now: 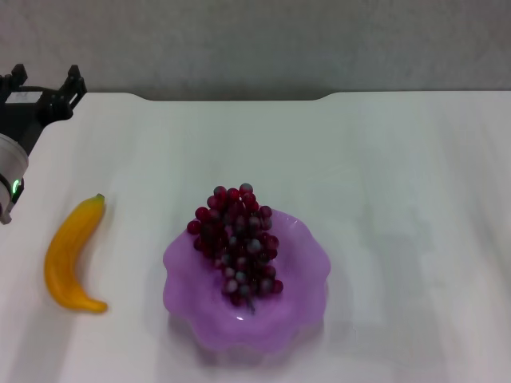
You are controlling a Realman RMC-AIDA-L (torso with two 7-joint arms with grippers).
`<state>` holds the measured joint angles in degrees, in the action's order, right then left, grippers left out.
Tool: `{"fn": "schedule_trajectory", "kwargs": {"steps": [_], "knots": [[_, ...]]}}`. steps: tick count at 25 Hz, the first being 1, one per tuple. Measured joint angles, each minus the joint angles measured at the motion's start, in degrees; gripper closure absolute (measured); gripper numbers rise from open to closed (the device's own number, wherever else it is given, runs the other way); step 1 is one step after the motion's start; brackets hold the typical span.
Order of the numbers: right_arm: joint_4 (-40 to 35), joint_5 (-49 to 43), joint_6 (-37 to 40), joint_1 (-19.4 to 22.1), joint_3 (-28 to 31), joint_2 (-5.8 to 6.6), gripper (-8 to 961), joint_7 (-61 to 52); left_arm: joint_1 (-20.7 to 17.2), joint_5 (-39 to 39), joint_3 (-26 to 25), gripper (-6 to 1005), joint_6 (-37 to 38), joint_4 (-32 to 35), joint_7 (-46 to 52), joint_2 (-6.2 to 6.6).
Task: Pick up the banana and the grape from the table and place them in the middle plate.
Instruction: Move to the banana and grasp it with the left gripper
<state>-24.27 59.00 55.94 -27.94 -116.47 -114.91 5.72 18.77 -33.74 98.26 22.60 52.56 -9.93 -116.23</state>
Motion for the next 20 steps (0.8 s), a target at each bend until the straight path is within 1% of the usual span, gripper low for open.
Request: {"fn": "schedule_trajectory", "kwargs": {"steps": [5, 7, 9, 14, 16, 20], "knots": [[0.45, -0.02, -0.35, -0.21, -0.20, -0.09, 187, -0.17, 0.04, 0.11, 0.00, 169, -0.20, 0.00, -0.11, -0.03], [0.38, -0.06, -0.34, -0.30, -0.36, -0.11, 187, -0.15, 0.07, 0.30, 0.00, 169, -1.74, 0.17, -0.57, -0.03], [0.52, -0.26, -0.35, -0.31, -0.64, -0.14, 187, -0.08, 0.08, 0.38, -0.01, 169, -4.68, 1.28, -1.06, -0.02], [0.68, -0.33, -0.20, -0.16, -0.83, -0.18, 187, 0.01, -1.25, 0.47, -0.77, 169, -13.77, 7.70, -2.93, 0.17], [0.69, -0.32, -0.19, -0.15, -0.85, -0.17, 186, 0.00, -1.74, 0.48, -1.59, 169, -17.71, 9.92, -4.65, 0.16], [0.73, -0.31, -0.32, -0.06, -0.92, -0.16, 186, 0.00, -2.11, 0.52, -4.90, 168, -27.46, 14.52, -7.14, 0.06]]}}
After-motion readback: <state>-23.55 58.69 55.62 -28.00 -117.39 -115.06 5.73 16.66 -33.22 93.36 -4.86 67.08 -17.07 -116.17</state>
